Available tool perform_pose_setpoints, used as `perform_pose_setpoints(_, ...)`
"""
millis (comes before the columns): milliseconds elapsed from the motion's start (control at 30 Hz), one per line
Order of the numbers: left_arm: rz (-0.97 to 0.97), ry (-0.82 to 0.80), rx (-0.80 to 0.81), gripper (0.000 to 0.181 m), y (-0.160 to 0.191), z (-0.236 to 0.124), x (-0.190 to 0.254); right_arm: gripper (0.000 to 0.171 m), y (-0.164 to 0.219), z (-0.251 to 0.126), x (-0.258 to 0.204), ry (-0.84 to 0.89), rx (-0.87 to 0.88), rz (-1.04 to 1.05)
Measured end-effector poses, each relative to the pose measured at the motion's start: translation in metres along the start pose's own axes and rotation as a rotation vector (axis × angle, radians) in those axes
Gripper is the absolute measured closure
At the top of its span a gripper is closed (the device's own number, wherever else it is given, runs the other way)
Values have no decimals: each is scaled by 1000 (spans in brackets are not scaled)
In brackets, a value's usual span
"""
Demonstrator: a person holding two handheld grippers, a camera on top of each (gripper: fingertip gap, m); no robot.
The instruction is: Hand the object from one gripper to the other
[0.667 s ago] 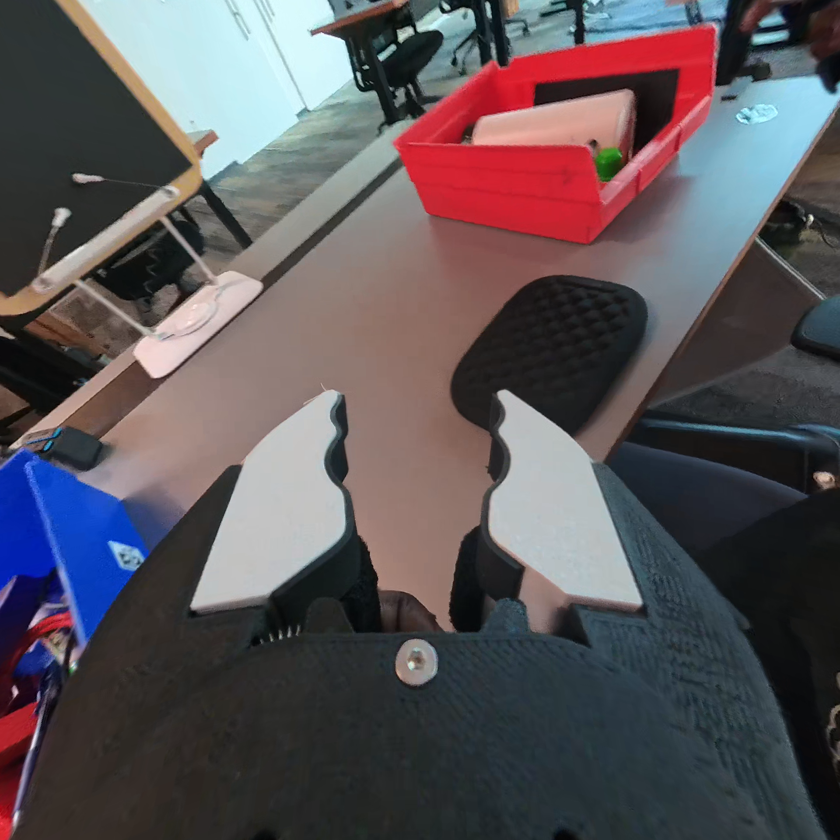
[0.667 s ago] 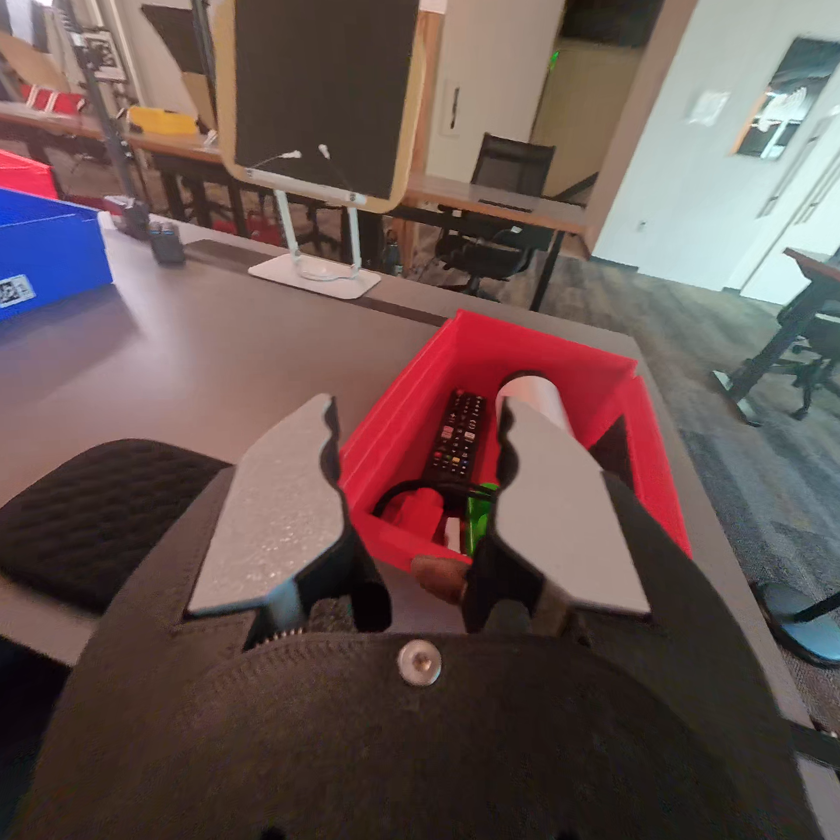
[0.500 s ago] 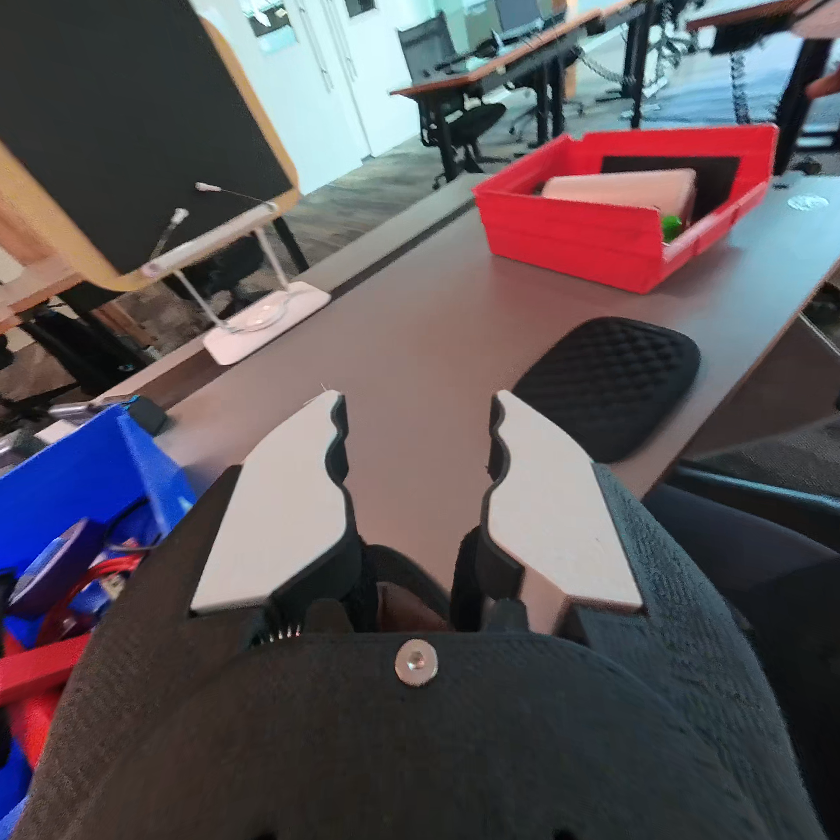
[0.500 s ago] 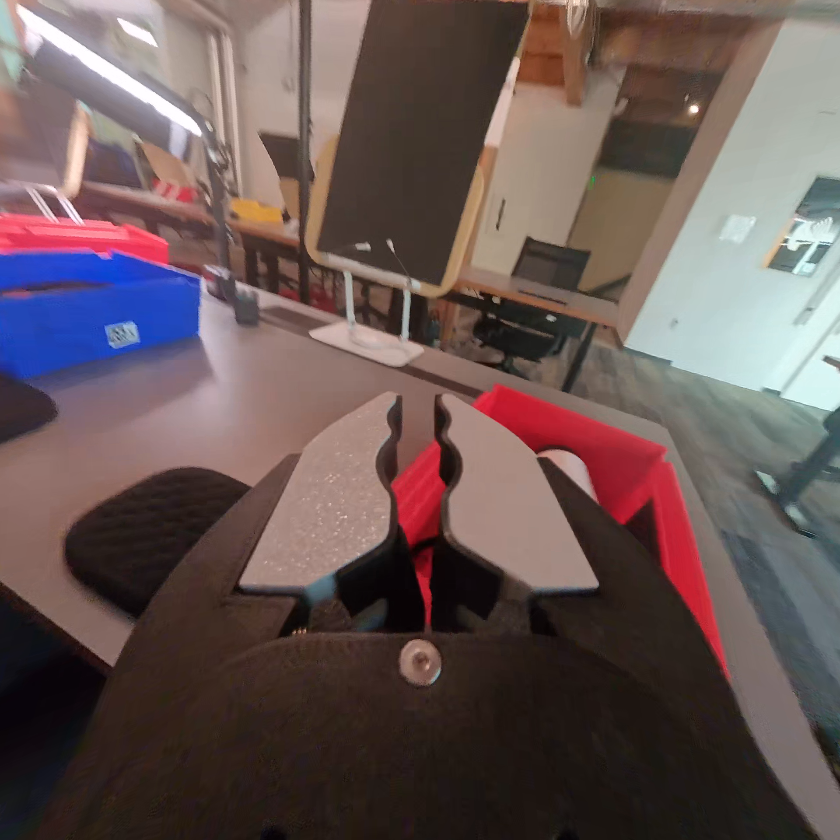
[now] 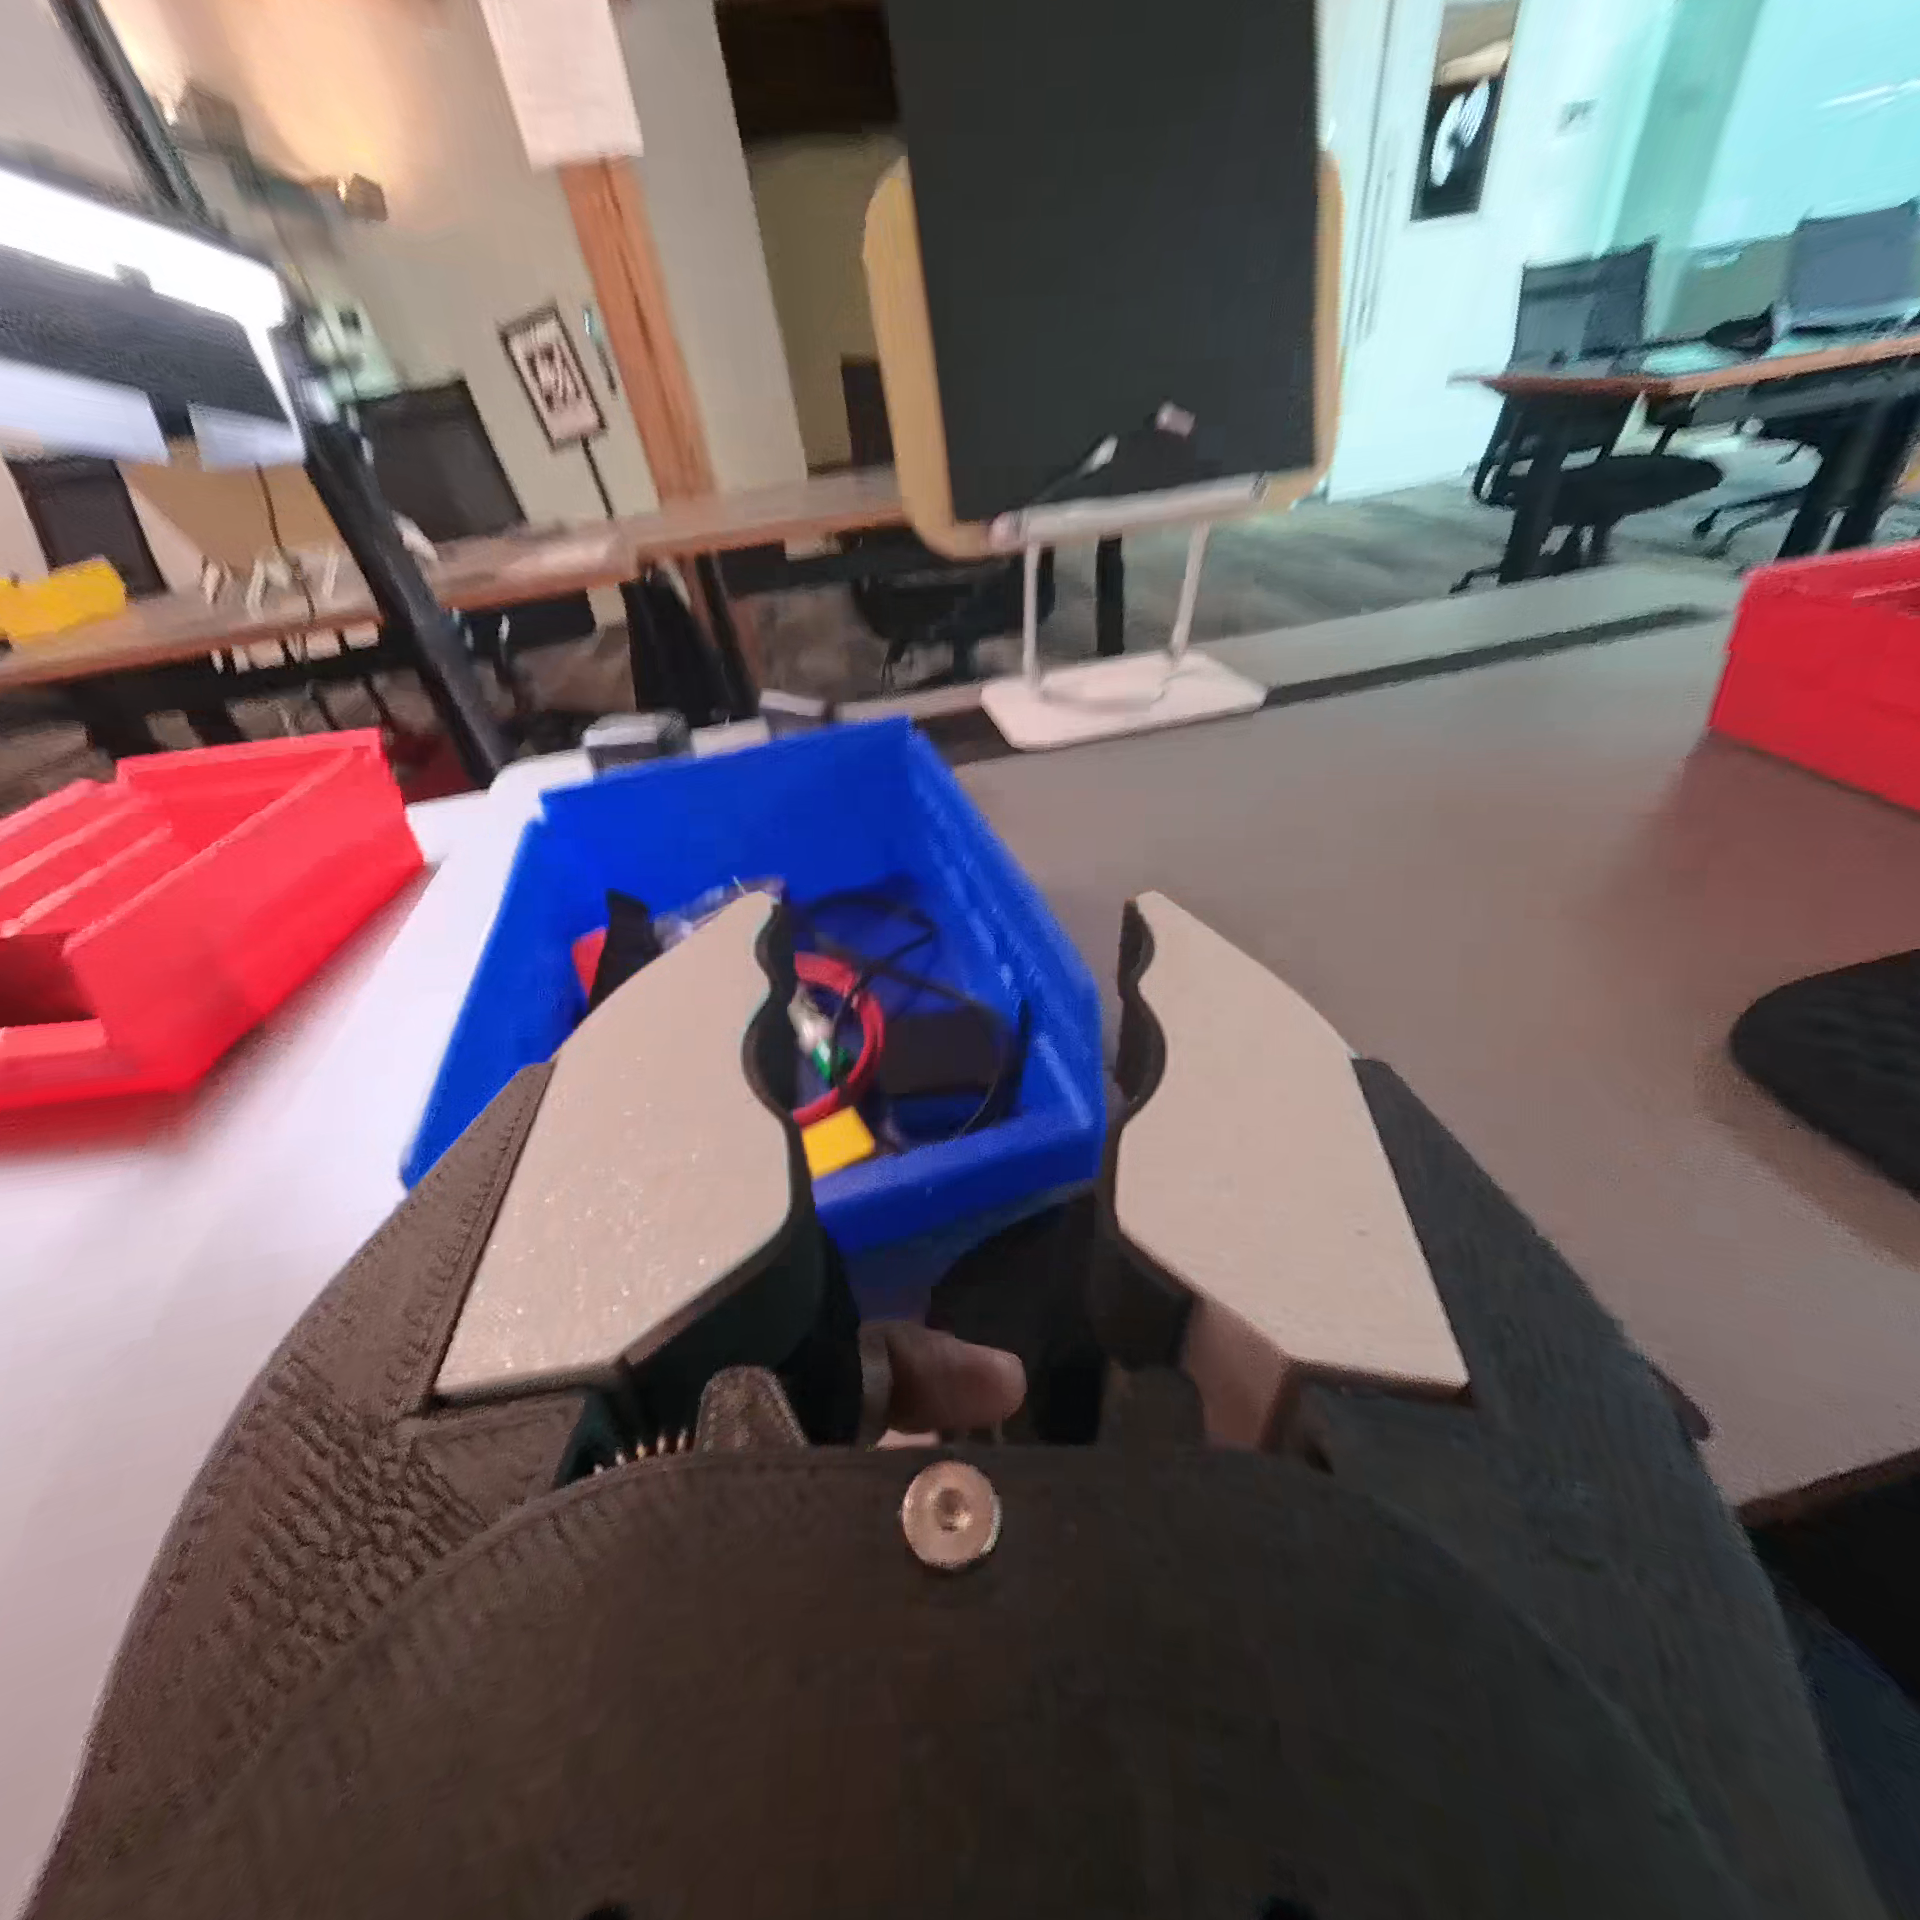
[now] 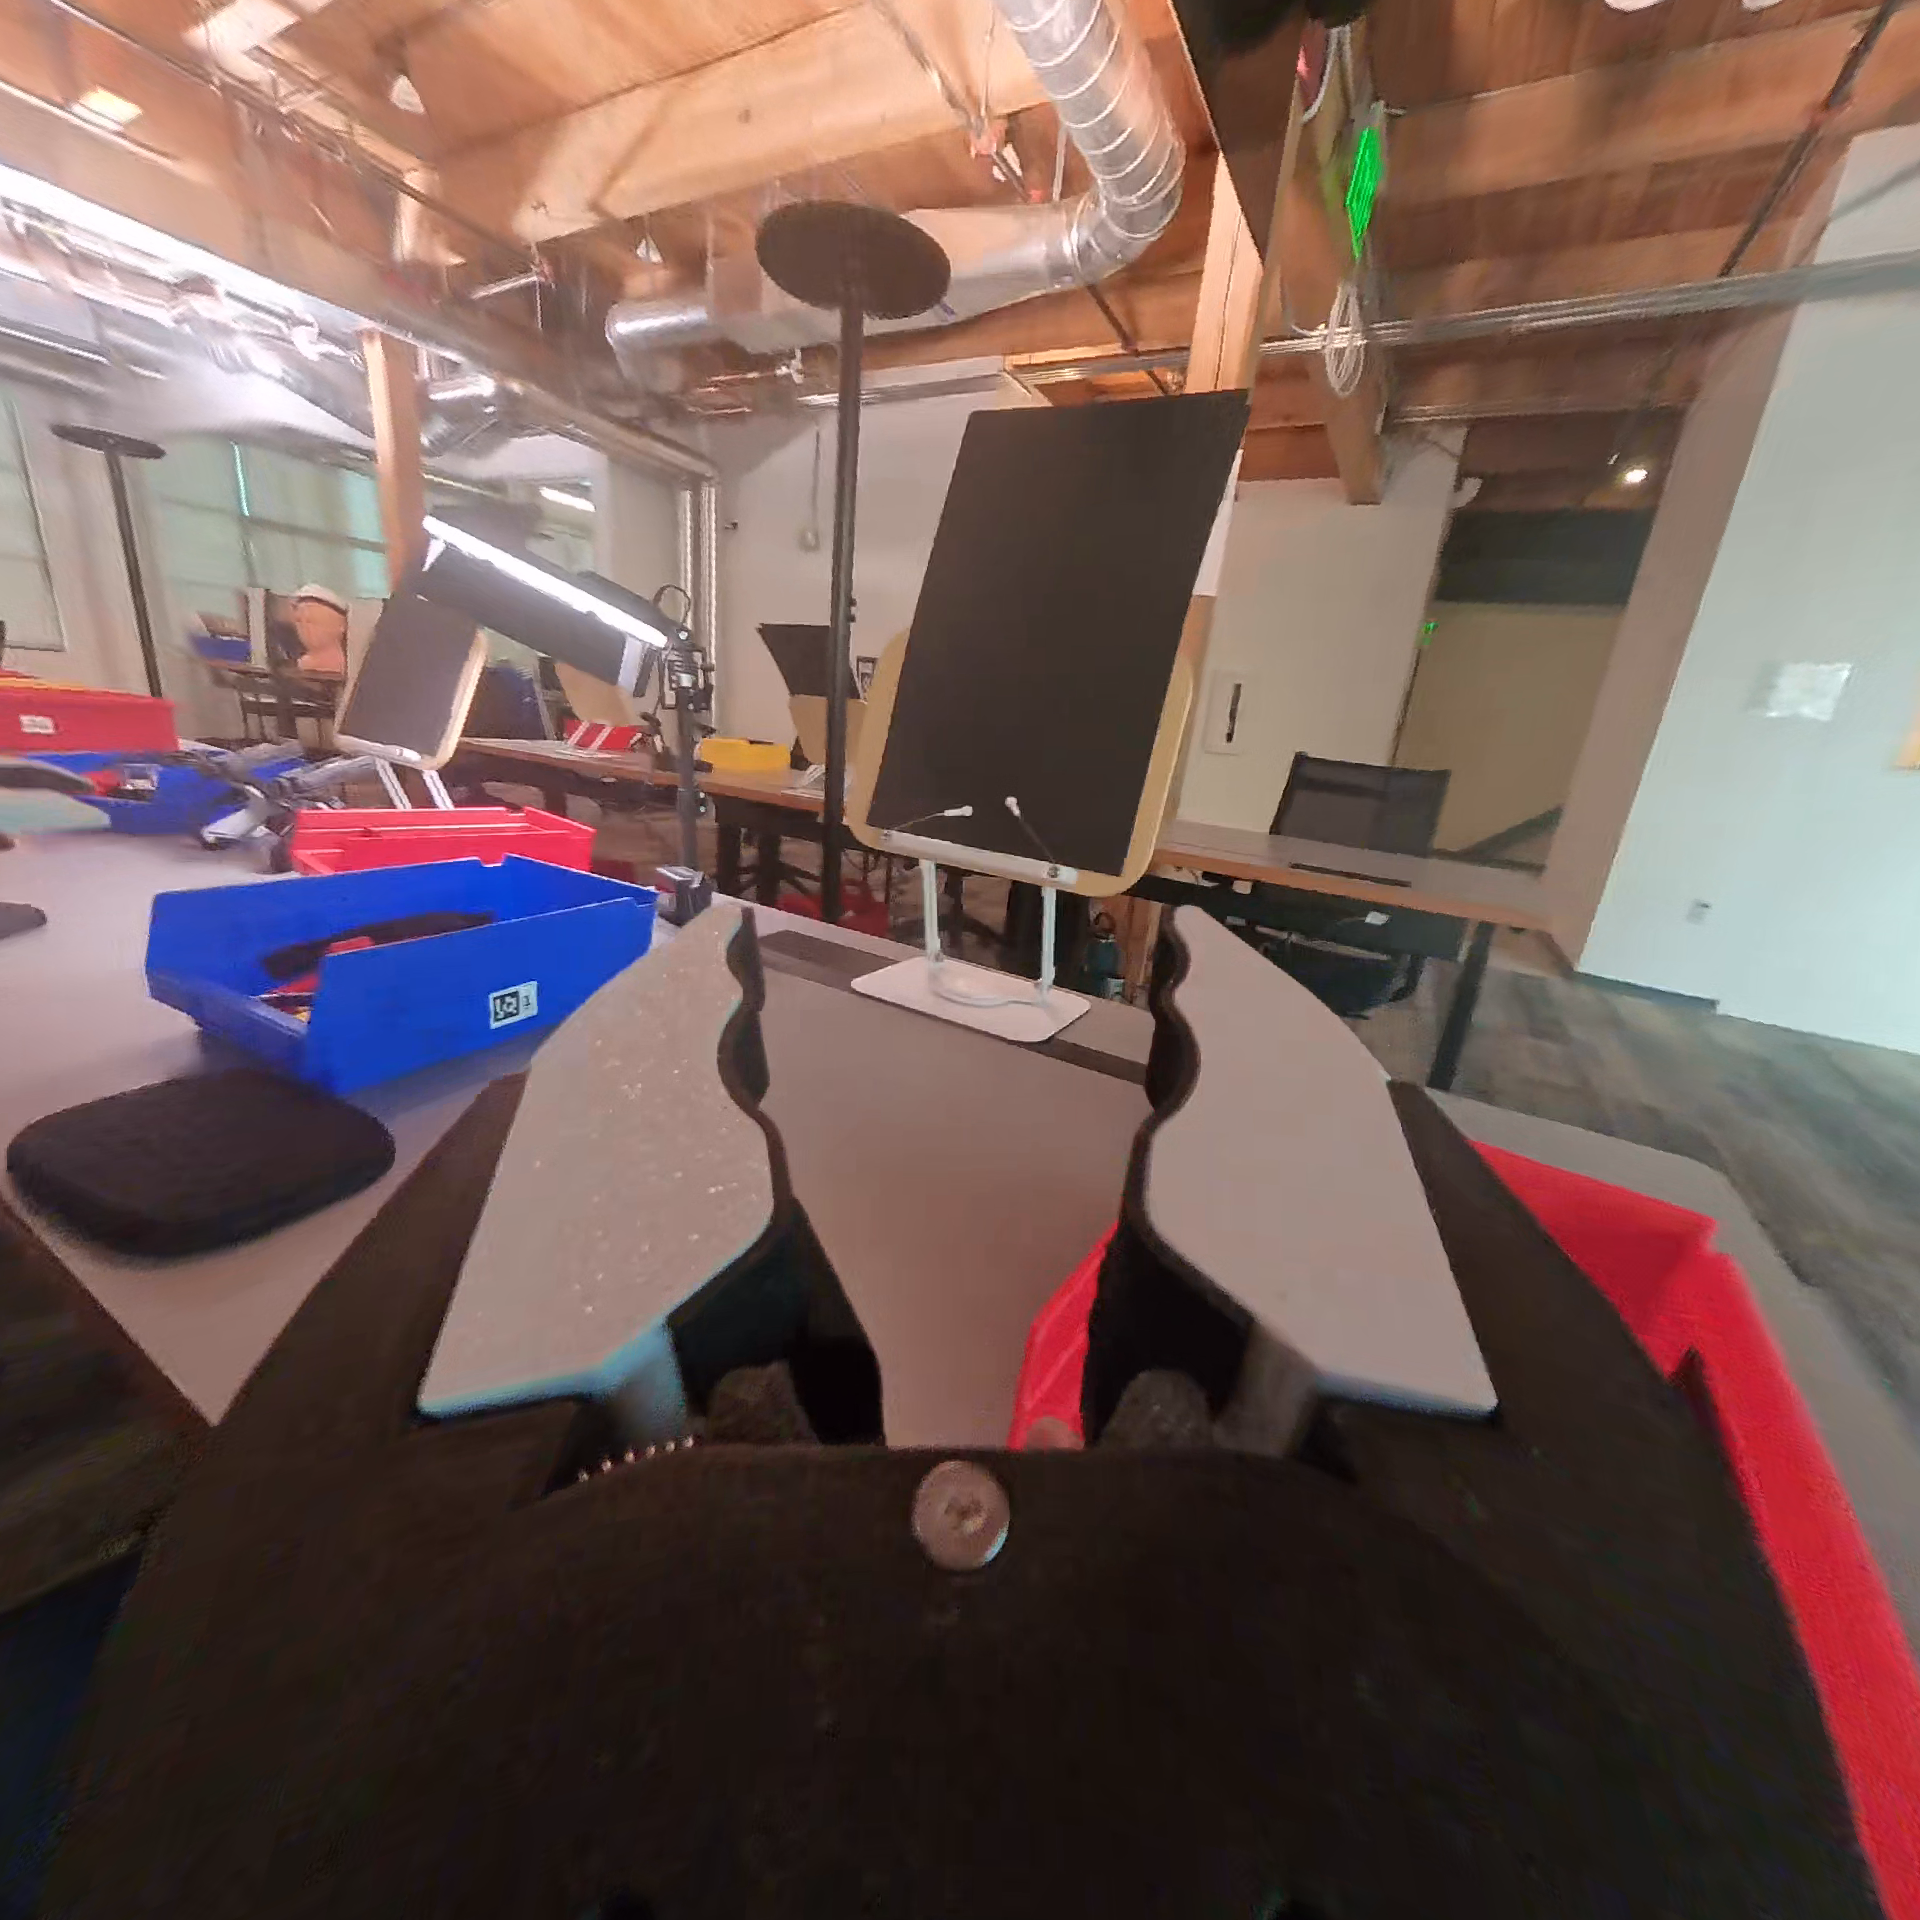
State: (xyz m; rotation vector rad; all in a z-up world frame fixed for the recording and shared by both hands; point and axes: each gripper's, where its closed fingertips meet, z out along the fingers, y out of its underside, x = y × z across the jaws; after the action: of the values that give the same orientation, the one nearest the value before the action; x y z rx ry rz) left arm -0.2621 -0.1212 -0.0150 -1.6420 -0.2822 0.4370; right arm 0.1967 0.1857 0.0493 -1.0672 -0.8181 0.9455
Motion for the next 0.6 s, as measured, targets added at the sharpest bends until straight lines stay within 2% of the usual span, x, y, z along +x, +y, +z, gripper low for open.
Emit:
perform_pose_setpoints(133,-71,30,-213,124,47,19,-17,102,9,3,-1,3,-47,-49)
perform_pose_setpoints(333,-104,85,-513,139,101,66,-32,105,3,0,-6,3,-35,-56)
perform_pose_setpoints(467,-63,6,-775,144,140,89,-63,109,-2,-3,-7,9,-23,-66)
perform_pose_setpoints(600,-2,-35,-949,146,166,96,-80,110,-3,-4,-8,10,-23,-96)
